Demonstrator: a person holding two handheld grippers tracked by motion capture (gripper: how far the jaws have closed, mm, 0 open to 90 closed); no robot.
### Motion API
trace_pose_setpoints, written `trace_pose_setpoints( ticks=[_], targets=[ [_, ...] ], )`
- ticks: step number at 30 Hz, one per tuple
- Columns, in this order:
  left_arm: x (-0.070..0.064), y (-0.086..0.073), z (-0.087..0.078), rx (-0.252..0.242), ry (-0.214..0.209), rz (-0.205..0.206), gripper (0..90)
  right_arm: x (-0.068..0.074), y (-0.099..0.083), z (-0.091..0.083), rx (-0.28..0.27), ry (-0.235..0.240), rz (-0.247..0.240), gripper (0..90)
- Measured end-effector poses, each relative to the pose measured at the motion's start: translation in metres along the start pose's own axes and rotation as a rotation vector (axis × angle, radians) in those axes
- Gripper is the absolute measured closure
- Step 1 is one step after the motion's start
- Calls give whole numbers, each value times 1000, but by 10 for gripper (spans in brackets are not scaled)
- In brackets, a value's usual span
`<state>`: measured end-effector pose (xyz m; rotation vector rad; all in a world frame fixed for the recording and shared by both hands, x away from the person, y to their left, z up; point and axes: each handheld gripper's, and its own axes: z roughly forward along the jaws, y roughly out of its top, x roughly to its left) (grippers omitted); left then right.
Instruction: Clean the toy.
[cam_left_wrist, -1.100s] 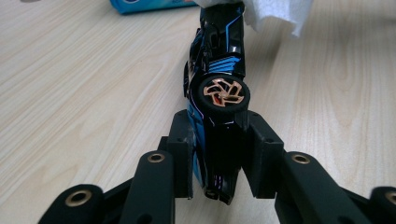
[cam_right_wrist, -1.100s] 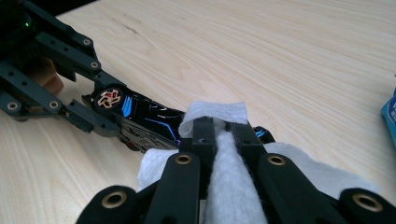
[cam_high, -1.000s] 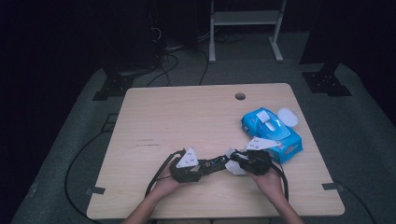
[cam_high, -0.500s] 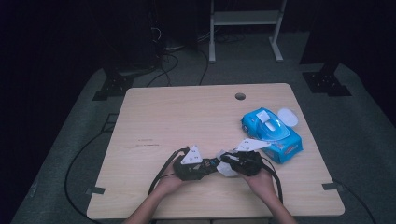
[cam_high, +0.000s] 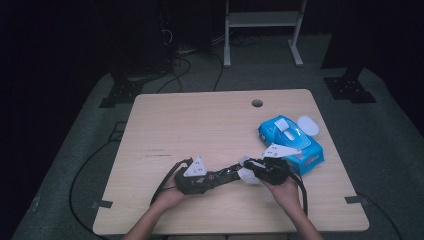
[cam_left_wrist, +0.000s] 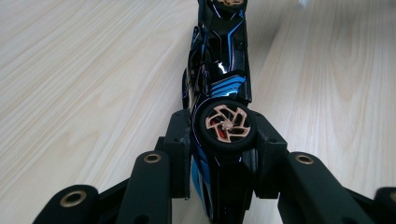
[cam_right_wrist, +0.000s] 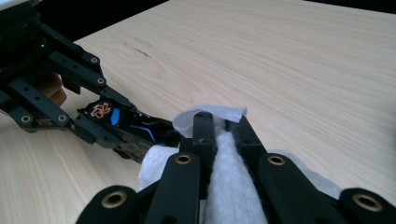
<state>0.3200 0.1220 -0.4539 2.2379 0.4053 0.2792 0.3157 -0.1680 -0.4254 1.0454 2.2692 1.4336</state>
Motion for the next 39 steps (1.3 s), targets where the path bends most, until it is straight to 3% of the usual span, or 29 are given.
trace_pose_setpoints(
  ticks=[3, 5, 9, 12, 14, 17, 21, 23, 25, 28, 31, 39],
  targets=[
    [2, 1, -2, 21, -3, -6, 635, 0, -3, 2, 11, 6, -3, 819],
    [4, 8, -2, 26, -4, -11, 551, 0, -4, 3, 12, 16, 14, 819],
    [1, 28, 11, 86, 27, 27, 447, 7, -1, 8, -2, 34, 10, 820],
    [-1, 36, 18, 120, 25, 58, 489, 17, 1, 18, 16, 51, -23, 819],
    [1, 36, 21, 142, 10, 66, 570, 22, 1, 23, 32, 49, -55, 819],
    [4, 32, 21, 149, -10, 37, 572, 17, 0, 21, 41, 35, -52, 820],
    [5, 27, 18, 156, -9, 31, 578, 0, -6, 12, 43, -29, -4, 820],
    [5, 26, 16, 158, -7, 28, 578, -3, -8, 11, 36, -21, 15, 820],
    [6, 27, 15, 172, -4, 36, 574, 2, -7, 11, 41, -18, -7, 819],
    [6, 35, 15, 173, -17, 32, 517, 5, -4, 12, 39, -21, -25, 819],
    [6, 44, 17, 198, -15, 61, 478, 1, -5, 10, 34, -27, -9, 819],
    [6, 63, 40, 277, -18, 70, 441, -8, -7, 2, 10, -27, 29, 819]
  ],
)
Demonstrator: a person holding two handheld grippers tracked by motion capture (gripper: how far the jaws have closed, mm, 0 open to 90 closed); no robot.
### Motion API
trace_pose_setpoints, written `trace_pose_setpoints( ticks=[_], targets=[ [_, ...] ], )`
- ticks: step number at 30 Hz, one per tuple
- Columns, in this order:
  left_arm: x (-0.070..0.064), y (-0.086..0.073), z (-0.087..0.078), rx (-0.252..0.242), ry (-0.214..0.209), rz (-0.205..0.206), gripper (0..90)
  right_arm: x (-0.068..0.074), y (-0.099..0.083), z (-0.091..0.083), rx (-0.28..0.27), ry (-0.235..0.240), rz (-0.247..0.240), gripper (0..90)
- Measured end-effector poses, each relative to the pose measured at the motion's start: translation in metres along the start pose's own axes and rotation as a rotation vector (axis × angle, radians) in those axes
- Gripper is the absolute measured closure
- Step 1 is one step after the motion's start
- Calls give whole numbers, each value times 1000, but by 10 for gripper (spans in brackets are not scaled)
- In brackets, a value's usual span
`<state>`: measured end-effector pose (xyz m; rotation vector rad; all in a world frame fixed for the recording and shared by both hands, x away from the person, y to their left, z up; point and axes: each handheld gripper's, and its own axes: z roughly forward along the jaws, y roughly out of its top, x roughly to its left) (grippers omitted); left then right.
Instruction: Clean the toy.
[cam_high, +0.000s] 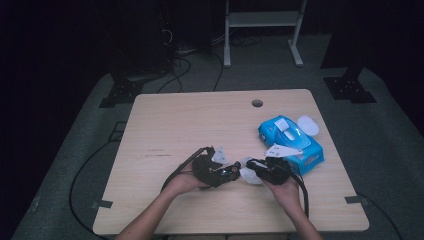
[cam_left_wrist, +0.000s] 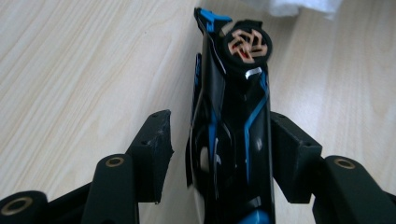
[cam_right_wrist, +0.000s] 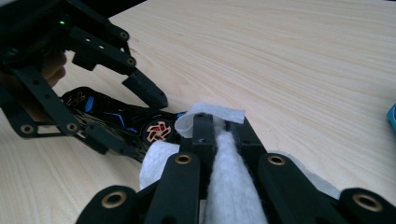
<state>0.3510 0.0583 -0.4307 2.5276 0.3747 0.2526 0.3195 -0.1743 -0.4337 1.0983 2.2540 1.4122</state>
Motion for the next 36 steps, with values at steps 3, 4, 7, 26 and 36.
trace_pose_setpoints(
  ticks=[3, 4, 7, 26, 36],
  targets=[
    [-1, 8, 7, 47, 2, 12, 441, -1, -1, 1, 2, 3, 6, 819],
    [0, 11, 10, 69, -3, 17, 437, -1, -1, 1, 3, 3, 5, 819],
    [0, 17, 18, 145, 2, 37, 420, -2, -2, 2, 13, 4, 13, 819],
    [-4, 20, 0, -27, -18, 55, 569, -5, 2, -4, -46, 98, 91, 819],
    [-10, 27, -18, -197, -35, 39, 570, 8, 23, -29, -181, 131, 45, 820]
  ],
)
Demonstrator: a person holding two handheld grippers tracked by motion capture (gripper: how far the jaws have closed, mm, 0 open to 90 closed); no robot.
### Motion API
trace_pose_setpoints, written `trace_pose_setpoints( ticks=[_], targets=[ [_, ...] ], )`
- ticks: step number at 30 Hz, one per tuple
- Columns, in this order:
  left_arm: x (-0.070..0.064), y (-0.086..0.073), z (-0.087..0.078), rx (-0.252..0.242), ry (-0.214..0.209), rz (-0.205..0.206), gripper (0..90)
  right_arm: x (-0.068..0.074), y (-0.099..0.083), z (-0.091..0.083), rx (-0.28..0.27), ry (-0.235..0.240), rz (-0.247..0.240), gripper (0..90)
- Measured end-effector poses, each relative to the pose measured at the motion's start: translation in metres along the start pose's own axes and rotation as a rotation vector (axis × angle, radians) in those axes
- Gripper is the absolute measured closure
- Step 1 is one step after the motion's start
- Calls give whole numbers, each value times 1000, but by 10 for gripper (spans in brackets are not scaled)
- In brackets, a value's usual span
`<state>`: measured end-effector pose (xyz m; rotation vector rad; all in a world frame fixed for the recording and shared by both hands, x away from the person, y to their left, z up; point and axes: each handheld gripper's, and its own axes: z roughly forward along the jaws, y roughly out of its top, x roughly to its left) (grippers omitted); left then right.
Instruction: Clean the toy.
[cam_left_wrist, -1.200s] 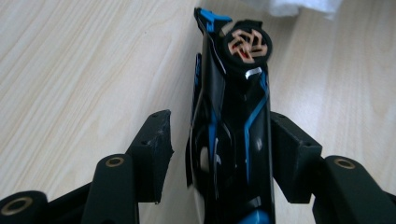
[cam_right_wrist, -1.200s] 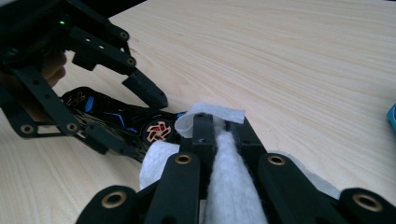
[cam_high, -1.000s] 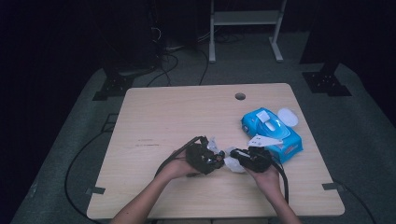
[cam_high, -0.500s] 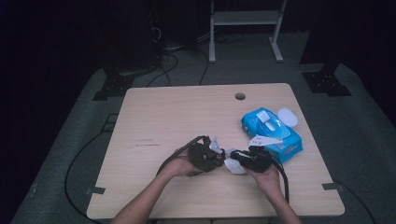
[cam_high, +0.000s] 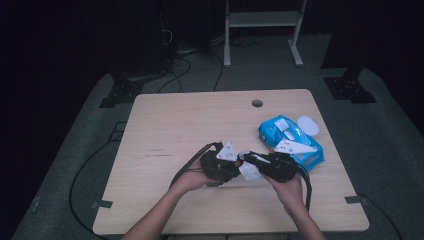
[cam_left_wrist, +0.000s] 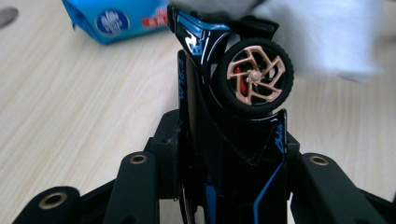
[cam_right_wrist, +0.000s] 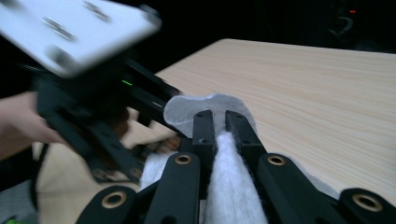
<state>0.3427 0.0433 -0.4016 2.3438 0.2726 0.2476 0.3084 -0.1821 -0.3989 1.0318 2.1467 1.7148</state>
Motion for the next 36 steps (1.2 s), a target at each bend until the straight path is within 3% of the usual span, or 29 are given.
trace_pose_setpoints(
  ticks=[2, 5, 7, 11, 14, 18, 21, 23, 25, 31, 36],
  targets=[
    [0, 0, -3, -22, 1, -4, 571, -8, -3, -4, 6, -34, 15, 820],
    [-1, 1, -1, -13, 2, 6, 571, -12, -5, -6, 6, -33, 31, 820],
    [-2, 2, 1, -9, 1, 10, 570, -5, -1, -5, -6, -16, 20, 820],
    [-4, 3, 2, -29, 3, 15, 571, 14, 9, -3, -15, 7, -53, 819],
    [-4, 2, -1, -48, 1, 7, 571, 13, 9, -4, -17, -2, -60, 820],
    [-4, 0, 0, -31, 6, 10, 572, 3, 4, -6, 3, -45, -34, 820],
    [-5, 2, 2, -31, 8, 21, 571, 13, 8, -4, -4, -12, -50, 820],
    [-6, 4, 2, -40, 7, 25, 571, 24, 13, 0, -16, 14, -86, 820],
    [-5, 5, 0, -51, 6, 21, 571, 28, 16, 0, -19, 16, -108, 820],
    [-5, 2, -2, -48, 19, 14, 571, 12, 10, -6, -17, -21, -46, 821],
    [-2, 1, -3, -62, 16, -1, 571, 18, 12, -1, -9, -14, -63, 821]
  ],
)
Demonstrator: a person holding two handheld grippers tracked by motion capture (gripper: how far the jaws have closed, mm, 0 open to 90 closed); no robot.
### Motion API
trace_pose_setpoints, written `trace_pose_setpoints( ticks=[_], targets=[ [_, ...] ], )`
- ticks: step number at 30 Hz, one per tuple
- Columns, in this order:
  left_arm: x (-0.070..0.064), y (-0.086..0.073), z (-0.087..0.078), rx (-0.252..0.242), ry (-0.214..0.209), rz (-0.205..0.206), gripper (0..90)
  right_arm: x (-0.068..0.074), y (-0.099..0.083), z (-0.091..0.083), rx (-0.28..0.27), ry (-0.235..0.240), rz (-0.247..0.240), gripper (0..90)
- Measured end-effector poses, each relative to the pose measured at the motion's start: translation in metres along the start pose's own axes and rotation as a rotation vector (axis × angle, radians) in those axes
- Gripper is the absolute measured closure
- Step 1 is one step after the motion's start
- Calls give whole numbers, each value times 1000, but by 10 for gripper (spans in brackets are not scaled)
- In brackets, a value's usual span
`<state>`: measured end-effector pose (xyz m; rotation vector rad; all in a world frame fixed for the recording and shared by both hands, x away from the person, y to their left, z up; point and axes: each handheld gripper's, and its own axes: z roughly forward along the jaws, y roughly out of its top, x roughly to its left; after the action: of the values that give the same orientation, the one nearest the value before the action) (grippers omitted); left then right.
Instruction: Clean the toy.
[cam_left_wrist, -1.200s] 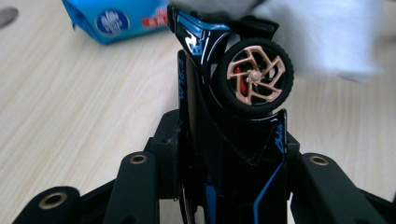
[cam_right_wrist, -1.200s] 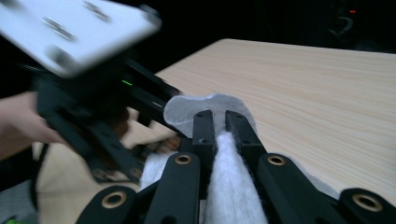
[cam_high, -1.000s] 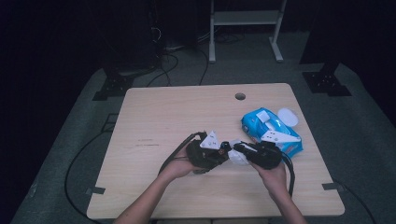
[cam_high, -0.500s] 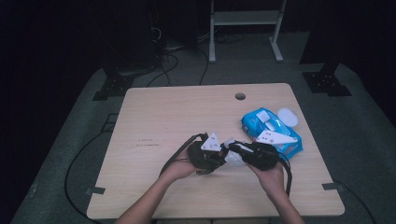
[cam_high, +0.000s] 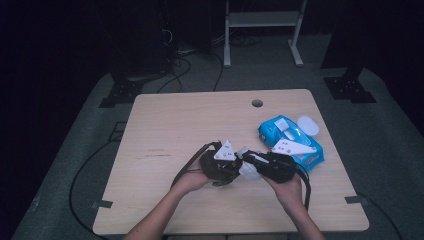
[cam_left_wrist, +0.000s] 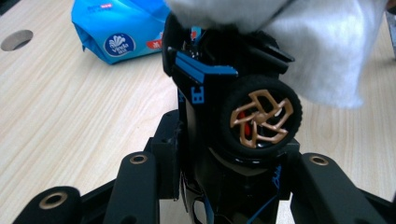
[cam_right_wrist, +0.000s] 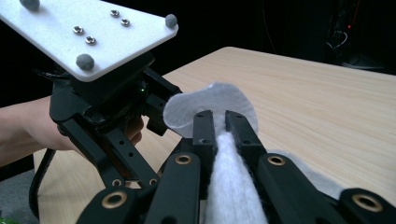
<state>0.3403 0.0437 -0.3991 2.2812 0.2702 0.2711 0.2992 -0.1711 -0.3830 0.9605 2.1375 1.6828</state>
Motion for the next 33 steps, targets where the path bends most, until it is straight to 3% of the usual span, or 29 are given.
trace_pose_setpoints(
  ticks=[6, 8, 15, 20, 23, 27, 29, 31, 33],
  targets=[
    [3, -1, -3, -2, 4, -3, 571, -10, -1, -2, 14, -52, 3, 821],
    [2, 0, -3, 4, 7, 2, 571, -14, -4, -3, 7, -41, 31, 821],
    [1, 3, -1, -8, 2, 7, 571, 1, 6, 0, -12, 4, -21, 820],
    [3, 1, -3, 4, 13, 4, 571, -10, 1, -3, 7, -52, 0, 821],
    [3, 1, -1, 2, 14, 4, 571, -10, -1, -1, 7, -30, 20, 820],
    [2, 2, -1, -5, 8, 10, 571, 2, 7, 2, -8, 7, -18, 820],
    [2, 3, -2, -18, 7, -2, 571, 2, 8, 2, -6, -6, -30, 820],
    [2, 3, -3, -1, 15, 7, 571, -5, 5, 0, -11, -14, -5, 821],
    [3, 2, -2, 1, 15, 6, 571, -10, 2, -1, 13, -64, -6, 821]
  ],
)
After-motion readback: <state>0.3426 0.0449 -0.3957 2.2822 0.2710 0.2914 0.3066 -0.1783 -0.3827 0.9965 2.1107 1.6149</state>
